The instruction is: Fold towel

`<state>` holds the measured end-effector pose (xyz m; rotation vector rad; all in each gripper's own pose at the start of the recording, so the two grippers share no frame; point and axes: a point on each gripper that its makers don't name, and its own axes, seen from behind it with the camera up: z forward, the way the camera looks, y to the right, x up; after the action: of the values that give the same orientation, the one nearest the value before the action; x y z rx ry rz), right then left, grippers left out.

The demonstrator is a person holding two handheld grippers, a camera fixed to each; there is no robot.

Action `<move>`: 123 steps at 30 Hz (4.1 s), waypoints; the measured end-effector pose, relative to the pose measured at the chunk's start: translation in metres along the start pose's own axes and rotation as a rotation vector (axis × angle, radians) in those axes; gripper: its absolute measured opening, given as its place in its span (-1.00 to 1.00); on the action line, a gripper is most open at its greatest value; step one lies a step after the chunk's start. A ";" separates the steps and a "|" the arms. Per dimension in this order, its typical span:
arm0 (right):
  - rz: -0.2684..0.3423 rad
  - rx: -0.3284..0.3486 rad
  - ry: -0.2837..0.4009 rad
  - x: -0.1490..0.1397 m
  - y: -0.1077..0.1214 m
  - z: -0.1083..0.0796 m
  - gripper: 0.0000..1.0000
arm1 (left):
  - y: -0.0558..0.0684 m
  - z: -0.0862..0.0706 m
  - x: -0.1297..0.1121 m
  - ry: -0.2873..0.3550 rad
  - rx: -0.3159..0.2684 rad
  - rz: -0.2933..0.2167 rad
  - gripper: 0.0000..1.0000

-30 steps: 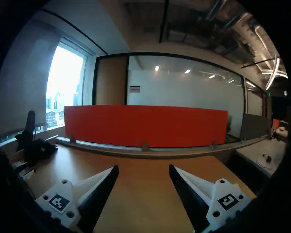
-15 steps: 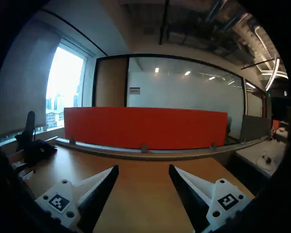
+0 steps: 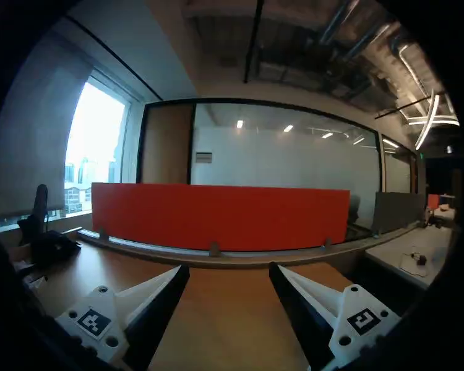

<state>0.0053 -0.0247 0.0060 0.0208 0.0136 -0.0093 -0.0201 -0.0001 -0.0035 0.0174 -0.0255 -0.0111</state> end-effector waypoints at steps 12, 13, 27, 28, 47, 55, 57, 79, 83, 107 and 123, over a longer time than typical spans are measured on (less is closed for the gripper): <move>0.025 -0.009 0.031 -0.042 0.015 -0.007 1.00 | 0.001 -0.001 0.001 0.000 0.000 0.000 0.88; 0.031 -0.011 0.031 -0.046 0.016 -0.007 1.00 | 0.001 -0.001 0.001 0.000 0.000 0.000 0.88; 0.122 -0.028 0.027 -0.114 0.032 -0.002 0.99 | 0.001 -0.001 0.001 0.000 0.000 0.000 0.88; 0.130 -0.027 0.024 -0.118 0.033 -0.002 0.99 | 0.001 -0.001 0.001 0.000 0.000 0.000 0.88; 0.071 0.001 0.029 -0.160 0.028 -0.005 0.98 | 0.001 -0.001 0.000 0.000 0.000 0.000 0.88; 0.063 0.000 0.030 -0.164 0.027 -0.008 0.98 | 0.001 -0.001 0.000 0.000 0.000 0.000 0.88; 0.059 0.000 0.031 -0.164 0.028 -0.009 0.98 | 0.001 -0.001 0.000 0.000 0.000 0.000 0.88; 0.031 0.005 0.012 -0.165 0.018 -0.009 0.99 | 0.001 0.000 0.000 0.000 0.000 0.000 0.88; 0.032 0.002 0.011 -0.166 0.018 -0.009 0.98 | 0.001 0.000 0.000 0.000 0.000 0.000 0.88; 0.034 0.004 0.008 -0.165 0.017 -0.009 0.99 | 0.001 -0.001 0.001 0.000 0.000 0.000 0.88; 0.033 0.004 0.008 -0.165 0.017 -0.009 0.99 | 0.001 0.000 0.000 0.000 0.000 0.000 0.88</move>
<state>-0.1596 -0.0060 -0.0001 0.0249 0.0209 0.0240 -0.0202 0.0011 -0.0034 0.0174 -0.0254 -0.0113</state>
